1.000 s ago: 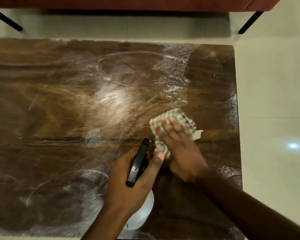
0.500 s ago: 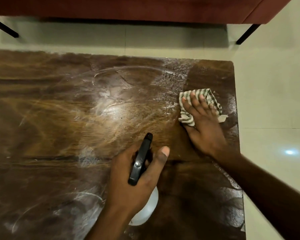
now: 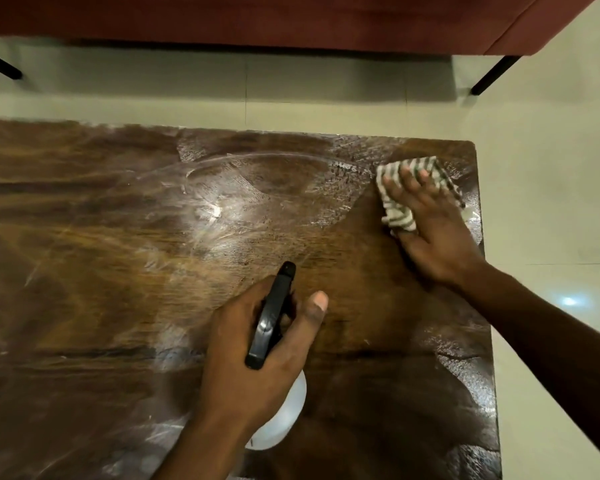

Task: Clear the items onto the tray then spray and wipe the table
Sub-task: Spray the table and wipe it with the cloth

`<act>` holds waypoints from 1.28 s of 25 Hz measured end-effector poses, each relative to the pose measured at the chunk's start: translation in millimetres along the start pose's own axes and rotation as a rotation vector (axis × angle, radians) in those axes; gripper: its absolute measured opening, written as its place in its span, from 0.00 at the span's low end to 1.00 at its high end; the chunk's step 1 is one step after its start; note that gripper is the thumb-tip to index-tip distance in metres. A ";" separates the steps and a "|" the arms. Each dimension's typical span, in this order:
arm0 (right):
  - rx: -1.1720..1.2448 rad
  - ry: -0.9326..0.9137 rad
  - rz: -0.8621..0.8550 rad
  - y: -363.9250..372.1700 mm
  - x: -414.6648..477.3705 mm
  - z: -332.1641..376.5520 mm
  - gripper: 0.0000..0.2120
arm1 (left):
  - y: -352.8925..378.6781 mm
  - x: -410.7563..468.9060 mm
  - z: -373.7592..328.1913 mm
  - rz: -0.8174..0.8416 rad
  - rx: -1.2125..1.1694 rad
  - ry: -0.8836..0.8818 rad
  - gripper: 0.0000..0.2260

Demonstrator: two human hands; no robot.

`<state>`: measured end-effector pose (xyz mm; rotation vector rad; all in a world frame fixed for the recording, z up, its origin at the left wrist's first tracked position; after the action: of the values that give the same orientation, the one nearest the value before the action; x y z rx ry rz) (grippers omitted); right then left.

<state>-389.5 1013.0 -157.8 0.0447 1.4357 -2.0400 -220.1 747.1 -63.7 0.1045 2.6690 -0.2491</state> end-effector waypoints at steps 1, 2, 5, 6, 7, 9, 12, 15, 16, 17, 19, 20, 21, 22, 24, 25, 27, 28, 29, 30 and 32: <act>0.103 0.142 -0.055 -3.3 14.9 9.1 0.34 | -2.2 1.4 -3.1 -0.005 -0.005 0.012 0.14; 0.180 0.239 -0.085 -0.7 26.3 26.3 0.33 | -3.6 2.9 -4.9 -0.005 -0.005 0.020 0.13; 0.050 0.074 0.030 31.6 24.0 97.1 0.35 | -2.1 8.6 -7.1 0.011 -0.006 0.020 0.19; -0.048 -0.127 0.112 46.3 12.0 115.5 0.36 | -2.0 11.1 -7.8 0.012 0.009 0.015 0.20; -0.148 -0.336 0.202 59.3 -3.0 127.5 0.36 | -2.0 13.5 -8.1 0.013 0.029 0.014 0.20; -0.348 -0.730 0.261 61.8 -21.4 115.6 0.31 | -3.4 16.4 -7.8 0.022 0.051 0.020 0.17; -0.404 -0.630 0.283 29.2 -16.6 41.5 0.36 | -5.5 17.2 -6.8 0.069 0.039 0.026 0.20; -0.113 0.020 -0.005 -15.9 -2.3 -25.6 0.35 | -7.6 18.1 -9.5 0.074 -0.017 0.016 0.16; -0.025 0.228 -0.076 -22.8 6.4 -32.7 0.34 | -6.7 19.8 -9.5 0.074 -0.030 0.012 0.17; 0.045 0.380 -0.105 -25.0 17.5 -27.4 0.34 | -5.0 21.5 -8.9 0.074 -0.036 0.004 0.19; 0.056 0.427 -0.077 -15.8 41.0 5.4 0.35 | -2.5 23.9 -7.5 0.058 -0.020 -0.016 0.24; -0.002 0.331 -0.025 -7.5 50.1 30.1 0.36 | -1.9 24.6 -6.1 0.042 0.000 -0.013 0.26; -0.074 0.169 0.052 2.1 56.1 56.4 0.36 | -1.6 25.2 -5.9 0.029 0.019 -0.002 0.27; -0.151 -0.031 0.142 11.3 57.6 80.1 0.37 | -1.3 25.7 -7.4 0.018 0.027 0.007 0.28; -0.335 -0.416 0.337 18.6 54.7 103.8 0.39 | -2.6 26.7 -10.2 -0.003 0.000 0.016 0.26; -0.415 -0.545 0.376 11.7 55.4 97.5 0.40 | -4.2 27.1 -11.1 -0.008 -0.016 0.018 0.23; -0.408 -0.488 0.329 -3.7 59.6 66.1 0.39 | -8.5 27.5 -11.9 -0.002 -0.022 0.018 0.18; -0.322 -0.329 0.262 -11.2 61.7 46.5 0.38 | -9.6 27.0 -12.1 -0.003 -0.021 0.017 0.18; -0.208 -0.125 0.161 -18.7 62.1 28.4 0.37 | -10.0 26.1 -12.3 -0.005 -0.020 0.016 0.18; -0.085 0.088 0.051 -24.4 61.6 16.1 0.35 | -10.5 24.6 -12.7 -0.008 -0.018 0.019 0.19; 0.139 0.388 -0.112 -23.6 61.3 11.9 0.33 | -10.8 21.6 -11.7 -0.004 -0.005 0.018 0.20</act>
<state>-446.7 978.6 -156.1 0.4487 1.5475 -2.3119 -245.7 739.4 -61.4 0.1003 2.6873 -0.2440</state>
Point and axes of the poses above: each hand's wrist, its own x-axis towards the middle knuckle, its own y-axis out of the palm, z = x × y, the point moved 1 cm from there along x, towards the middle knuckle, and after that the axes turned 13 degrees about z, right-handed, at the moved point
